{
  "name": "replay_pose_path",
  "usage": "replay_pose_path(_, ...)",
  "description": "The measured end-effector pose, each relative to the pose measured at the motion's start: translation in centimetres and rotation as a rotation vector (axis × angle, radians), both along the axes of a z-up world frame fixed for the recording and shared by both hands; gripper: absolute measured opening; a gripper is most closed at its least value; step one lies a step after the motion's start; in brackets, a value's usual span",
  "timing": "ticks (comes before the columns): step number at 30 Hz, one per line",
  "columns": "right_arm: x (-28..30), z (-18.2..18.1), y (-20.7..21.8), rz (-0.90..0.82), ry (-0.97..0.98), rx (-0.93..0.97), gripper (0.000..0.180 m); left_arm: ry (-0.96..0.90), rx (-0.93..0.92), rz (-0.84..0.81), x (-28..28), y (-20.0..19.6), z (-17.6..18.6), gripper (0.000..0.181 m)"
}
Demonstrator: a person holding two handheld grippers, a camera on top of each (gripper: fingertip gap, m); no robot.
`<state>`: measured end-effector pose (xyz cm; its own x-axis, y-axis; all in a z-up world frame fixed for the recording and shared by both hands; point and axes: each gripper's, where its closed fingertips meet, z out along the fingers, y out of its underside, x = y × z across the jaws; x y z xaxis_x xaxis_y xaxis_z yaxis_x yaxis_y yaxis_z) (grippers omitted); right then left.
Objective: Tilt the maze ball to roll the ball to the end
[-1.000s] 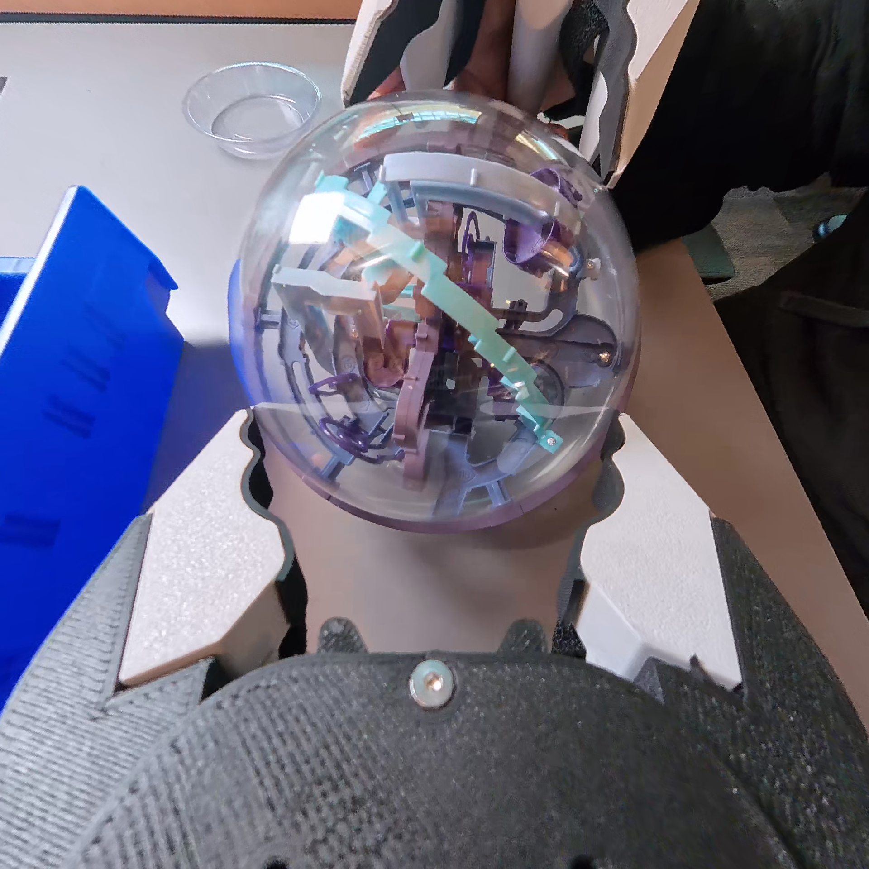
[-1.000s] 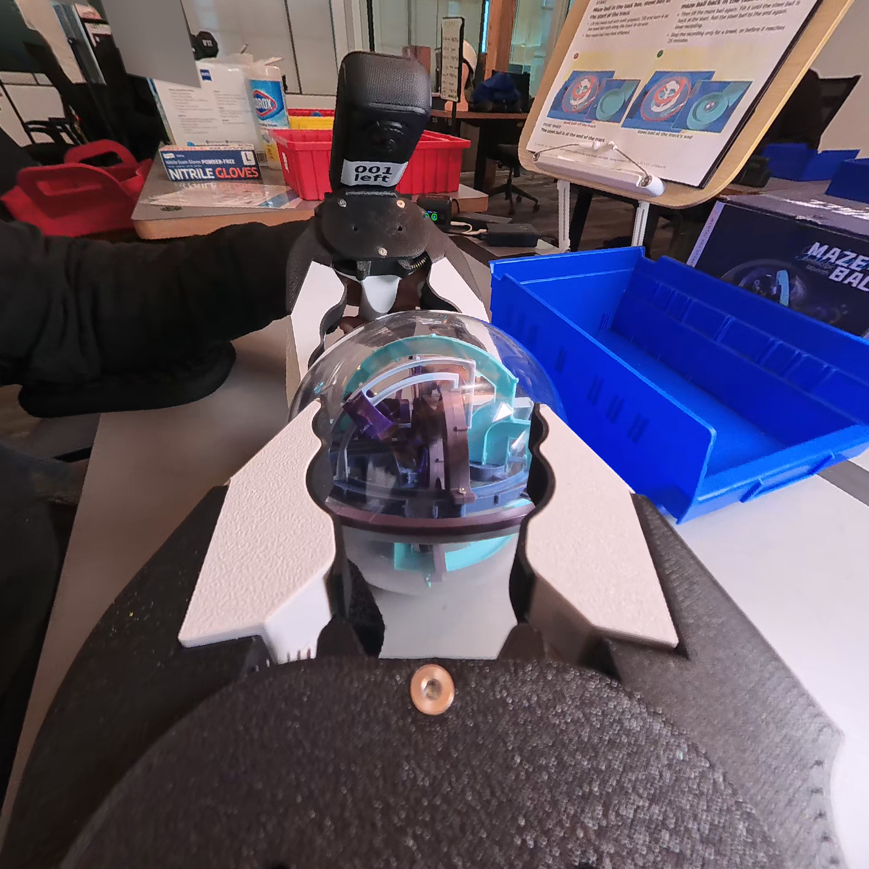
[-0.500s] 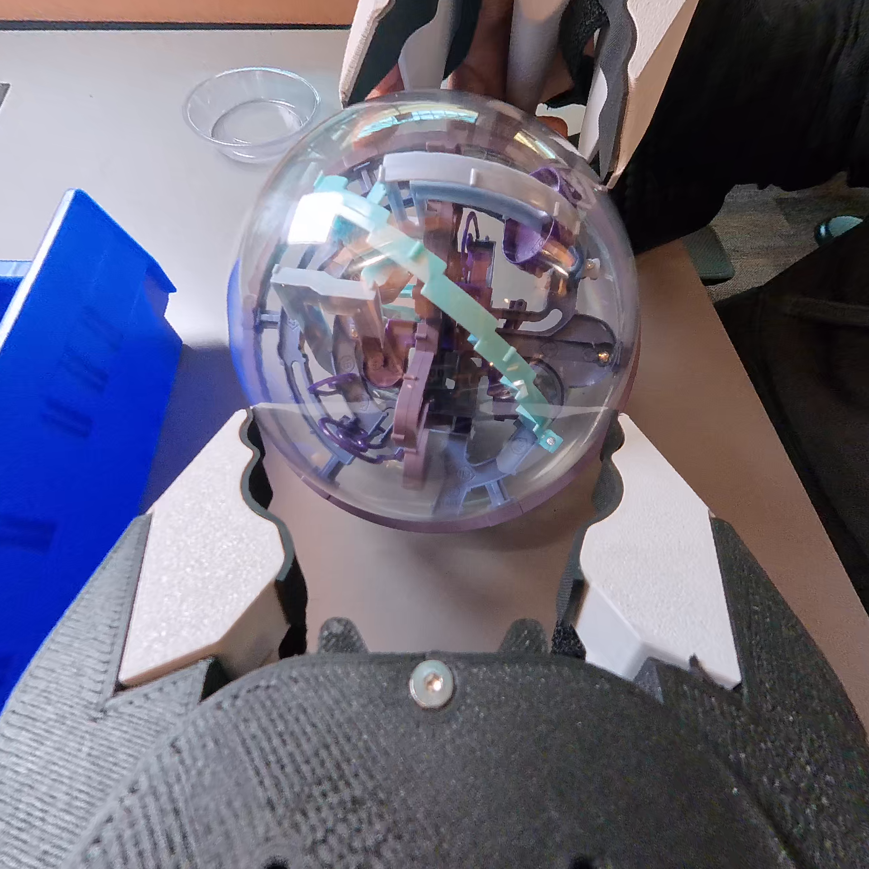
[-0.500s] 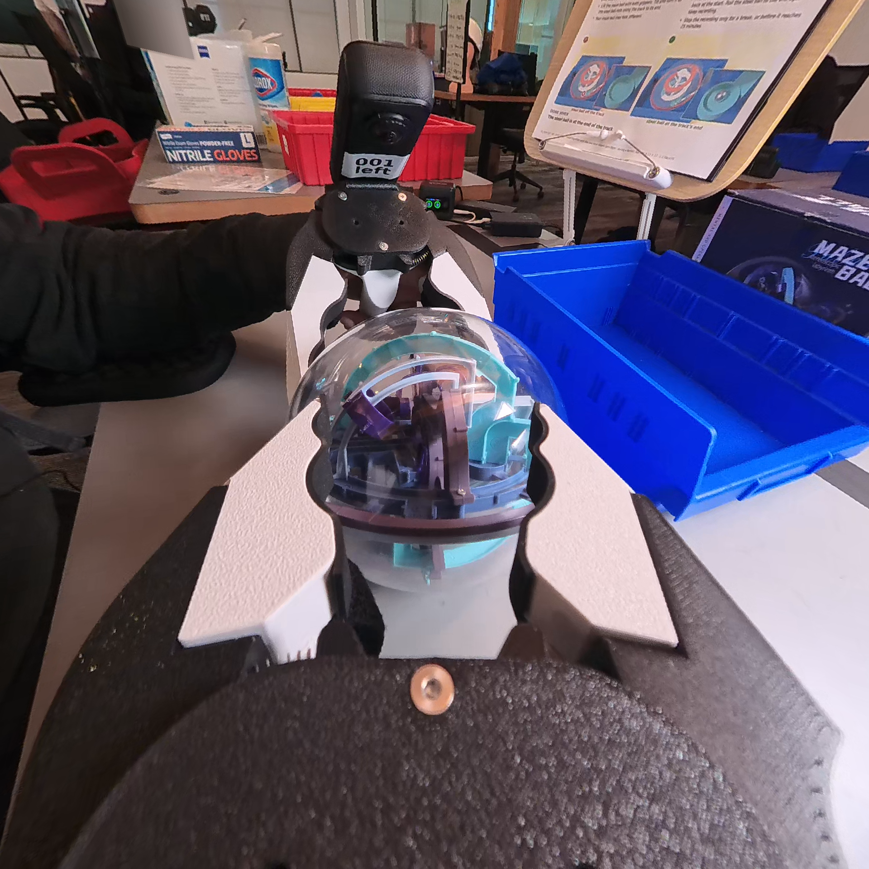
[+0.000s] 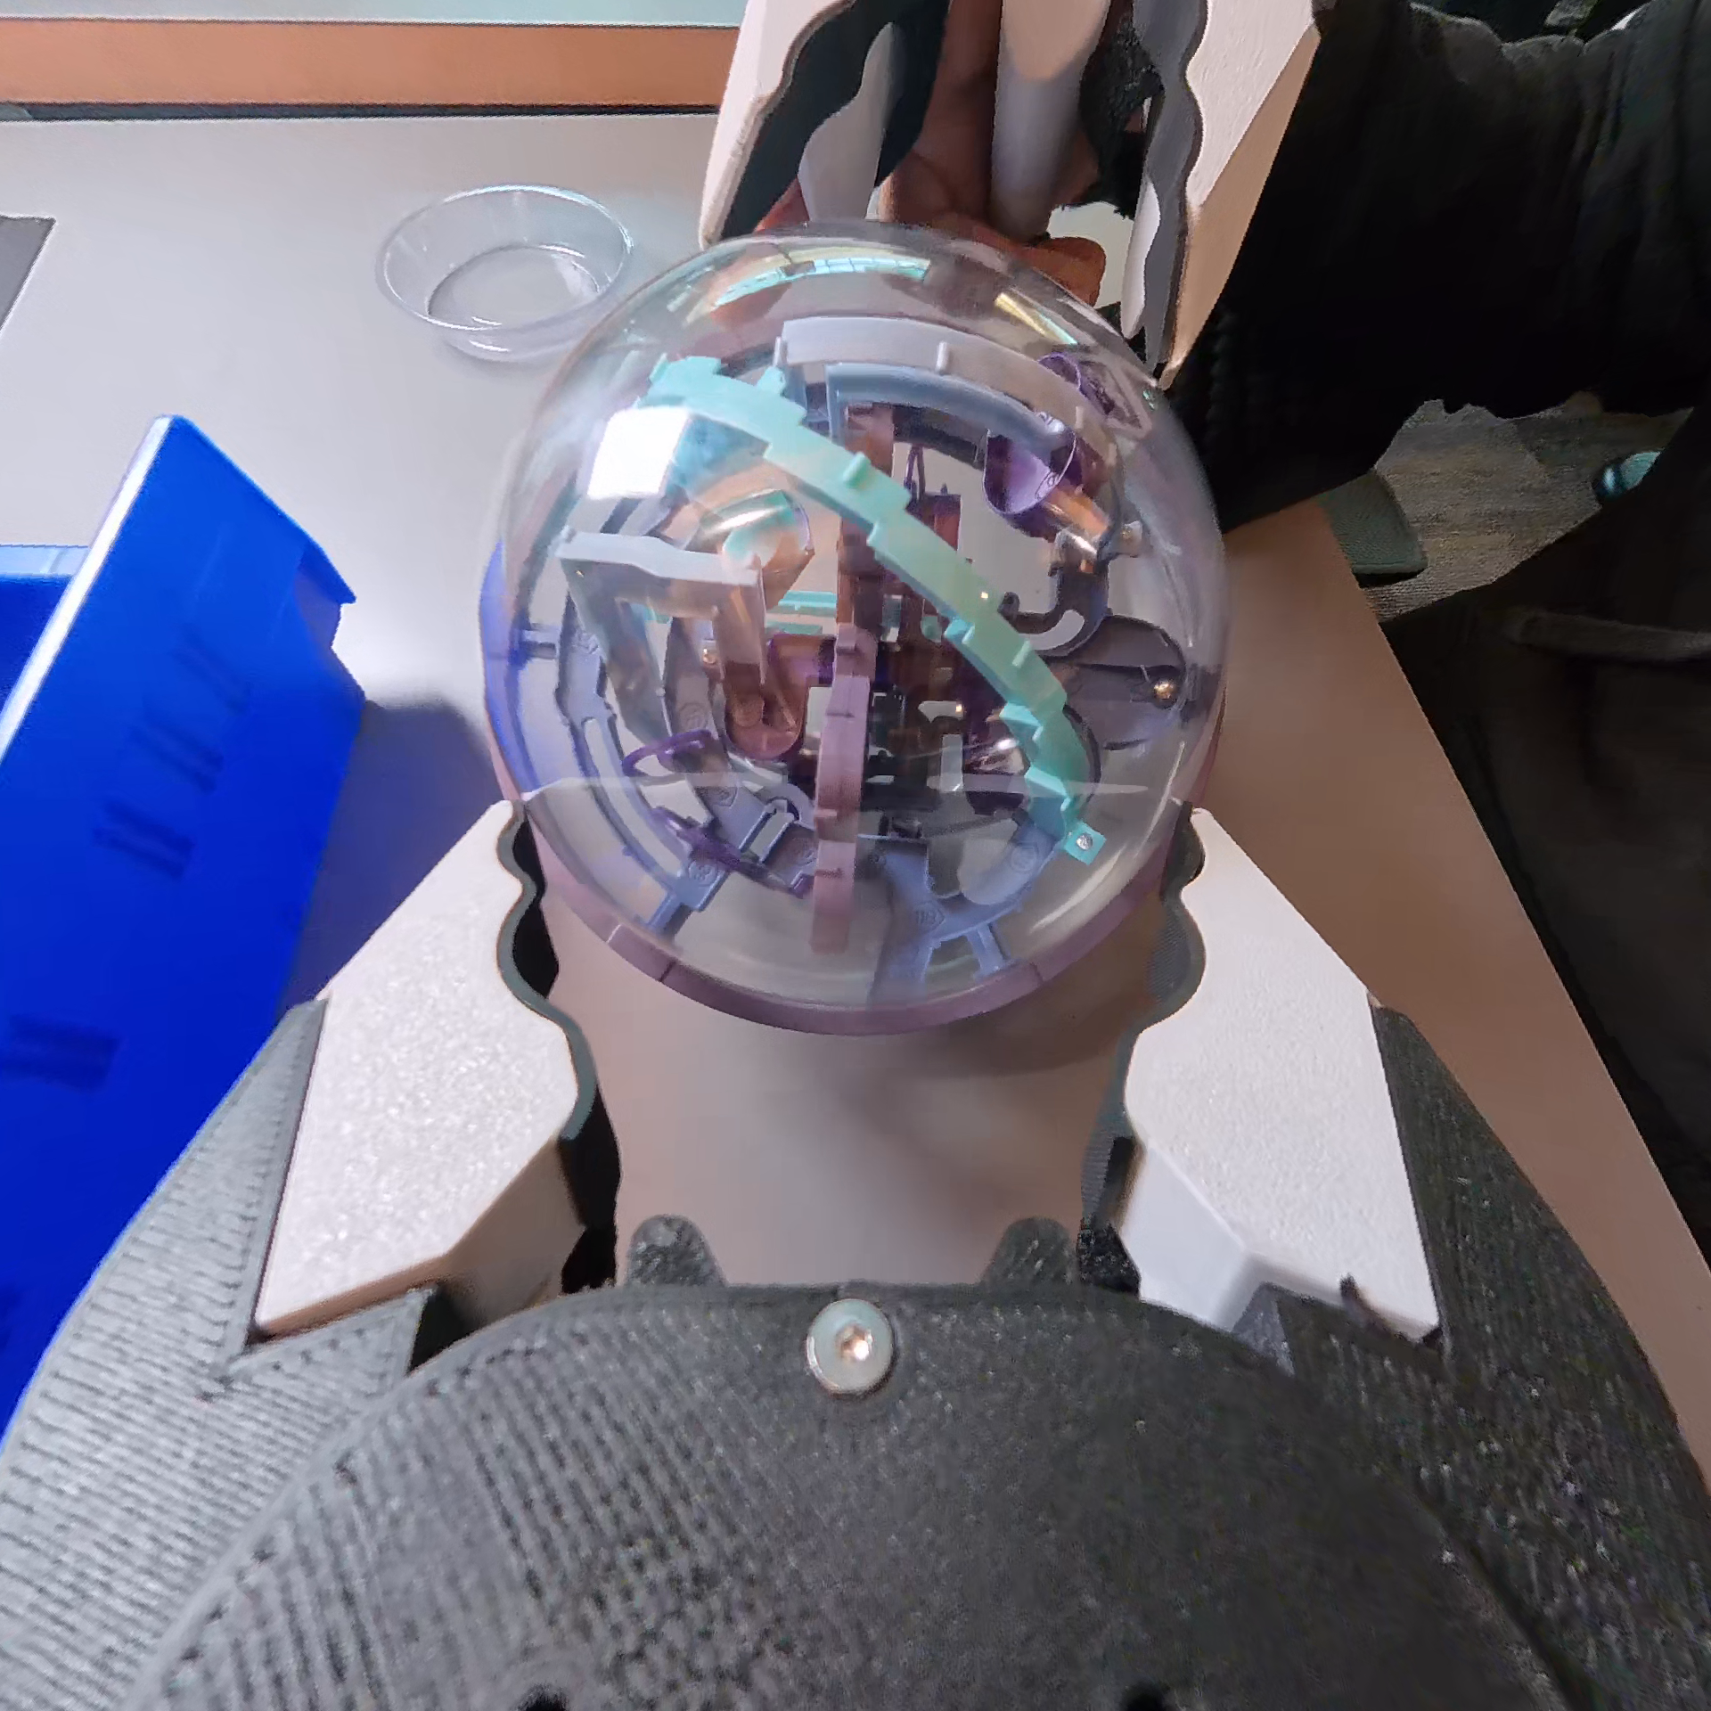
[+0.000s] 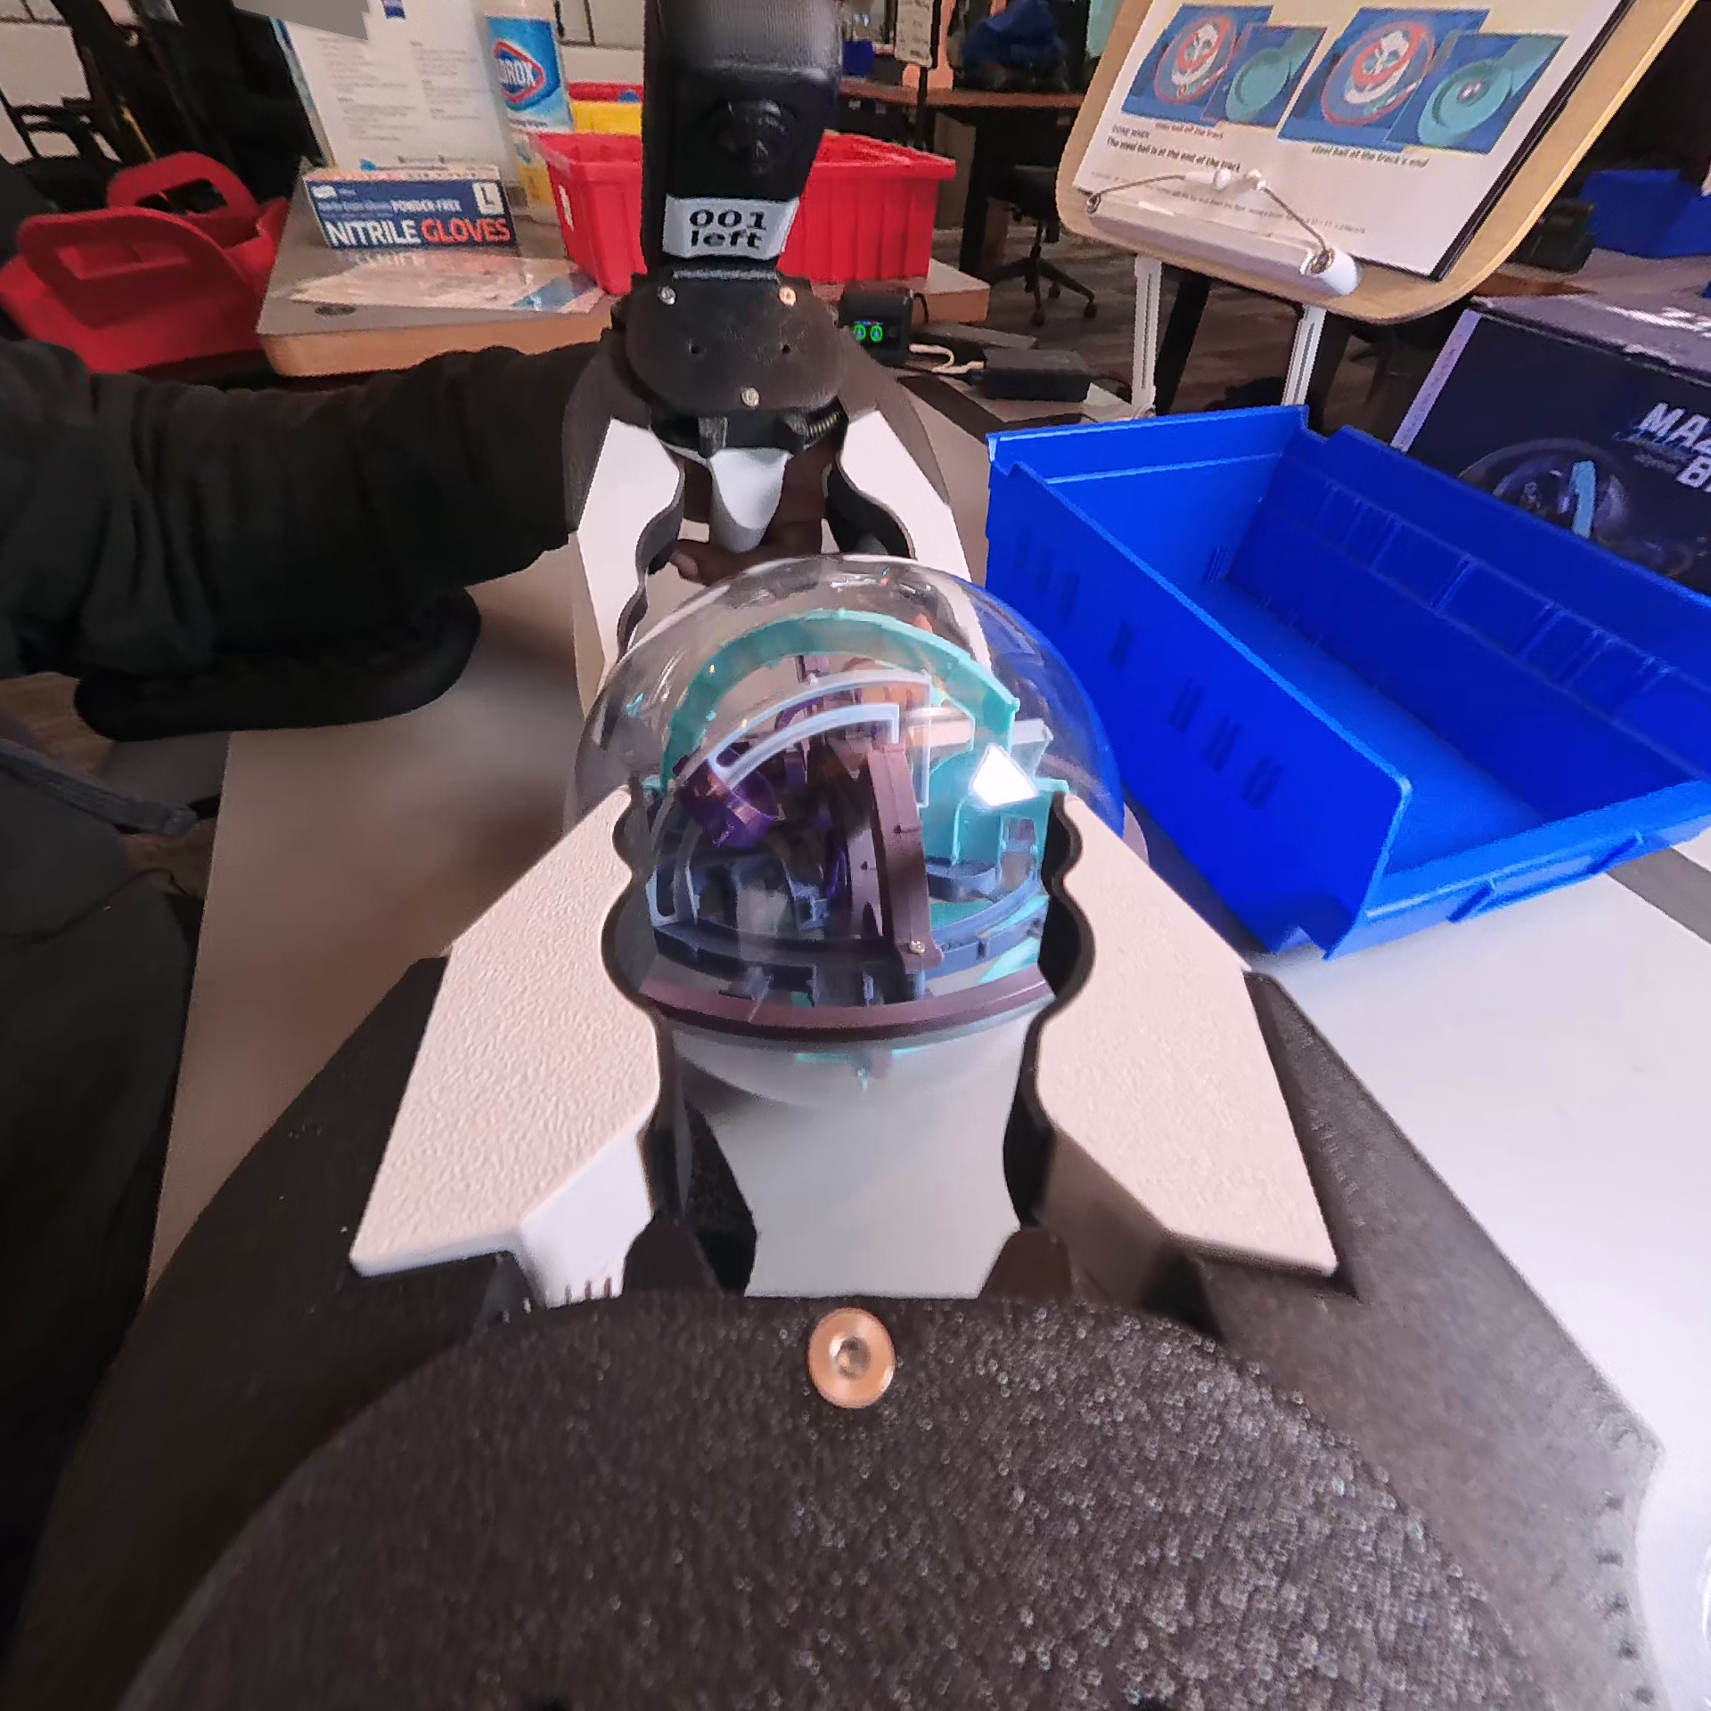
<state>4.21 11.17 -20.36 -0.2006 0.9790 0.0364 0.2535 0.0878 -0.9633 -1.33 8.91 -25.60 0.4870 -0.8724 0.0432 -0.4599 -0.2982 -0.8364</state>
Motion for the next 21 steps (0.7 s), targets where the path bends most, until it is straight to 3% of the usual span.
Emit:
replay_pose_path(10,1.8,-1.6,0.2,0.040,-0.051,-0.010,0.084,0.039,0.034,0.005,0.3,-0.8,1.2,0.124)
replay_pose_path(21,-0.3,-1.7,-0.5,0.094,-0.052,-0.012,0.084,0.051,0.076,0.168,-1.2,-1.9,0.8,0.125)
